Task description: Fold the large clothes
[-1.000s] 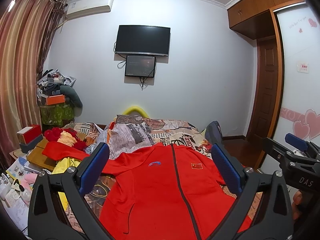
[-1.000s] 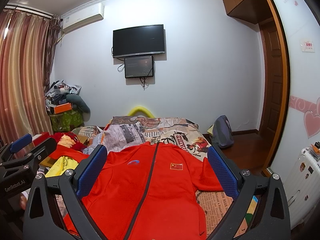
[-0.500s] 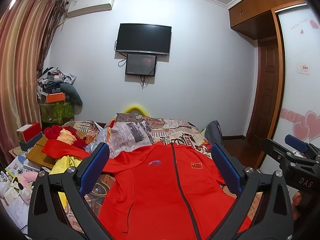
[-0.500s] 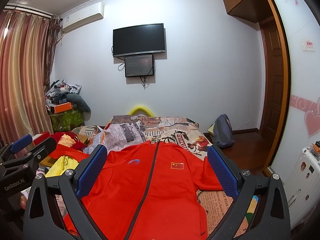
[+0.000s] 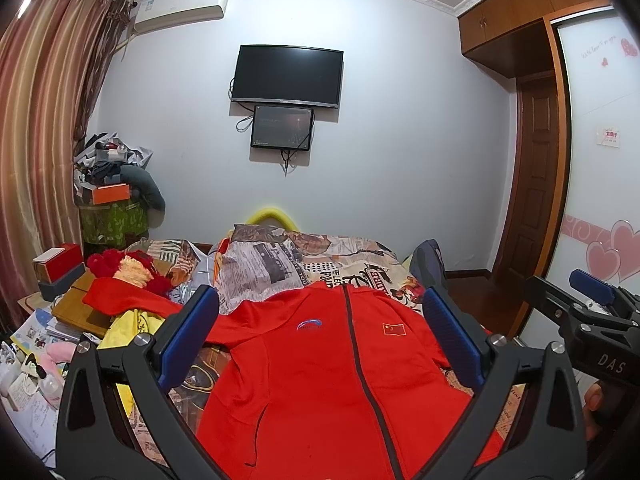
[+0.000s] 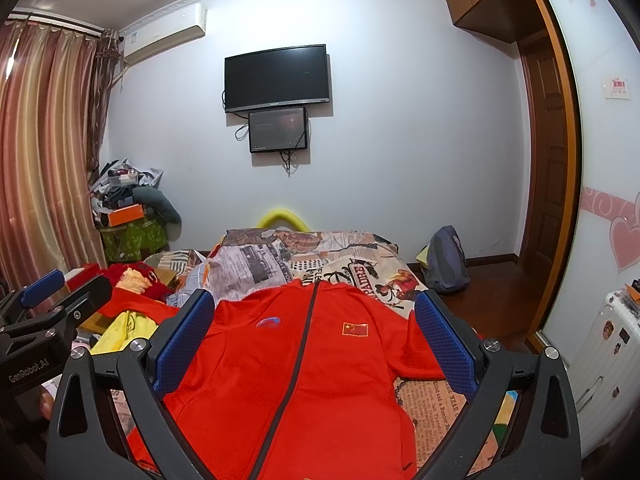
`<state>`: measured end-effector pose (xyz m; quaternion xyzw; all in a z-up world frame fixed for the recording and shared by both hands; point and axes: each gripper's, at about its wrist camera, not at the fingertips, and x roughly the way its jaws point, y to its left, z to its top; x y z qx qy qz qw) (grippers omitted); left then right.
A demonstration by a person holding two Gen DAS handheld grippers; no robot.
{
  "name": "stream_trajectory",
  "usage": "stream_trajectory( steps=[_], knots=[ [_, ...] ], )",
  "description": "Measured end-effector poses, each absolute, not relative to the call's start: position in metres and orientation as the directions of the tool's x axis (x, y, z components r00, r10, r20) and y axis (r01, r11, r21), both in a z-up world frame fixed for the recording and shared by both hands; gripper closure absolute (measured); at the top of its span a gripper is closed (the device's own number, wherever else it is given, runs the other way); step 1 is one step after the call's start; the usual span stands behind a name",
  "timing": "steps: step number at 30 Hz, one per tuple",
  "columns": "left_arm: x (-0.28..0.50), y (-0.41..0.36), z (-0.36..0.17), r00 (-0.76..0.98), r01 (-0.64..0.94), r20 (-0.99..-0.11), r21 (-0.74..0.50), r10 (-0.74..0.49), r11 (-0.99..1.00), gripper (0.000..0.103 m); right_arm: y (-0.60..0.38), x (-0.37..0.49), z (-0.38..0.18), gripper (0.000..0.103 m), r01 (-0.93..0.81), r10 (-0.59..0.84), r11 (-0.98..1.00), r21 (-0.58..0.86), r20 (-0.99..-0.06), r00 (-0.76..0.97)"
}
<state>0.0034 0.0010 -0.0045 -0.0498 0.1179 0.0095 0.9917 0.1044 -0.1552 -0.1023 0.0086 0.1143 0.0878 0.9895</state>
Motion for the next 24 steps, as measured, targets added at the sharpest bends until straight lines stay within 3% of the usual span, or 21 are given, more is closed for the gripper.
stream_trajectory(
  steps=[14, 24],
  knots=[
    [0.018, 0.014, -0.015, 0.971, -0.046, -0.238, -0.088, 0.024, 0.995, 0.001, -0.155, 0.119, -0.106, 0.003, -0.158, 0.167, 0.986, 0.057, -0.229, 0.959],
    [0.076, 0.044, -0.016, 0.968, -0.086, -0.242, -0.051, 0.071, 0.995, 0.001, -0.149, 0.173, -0.107, 0.003, -0.160, 0.166, 0.986, 0.042, -0.250, 0.954]
  ],
)
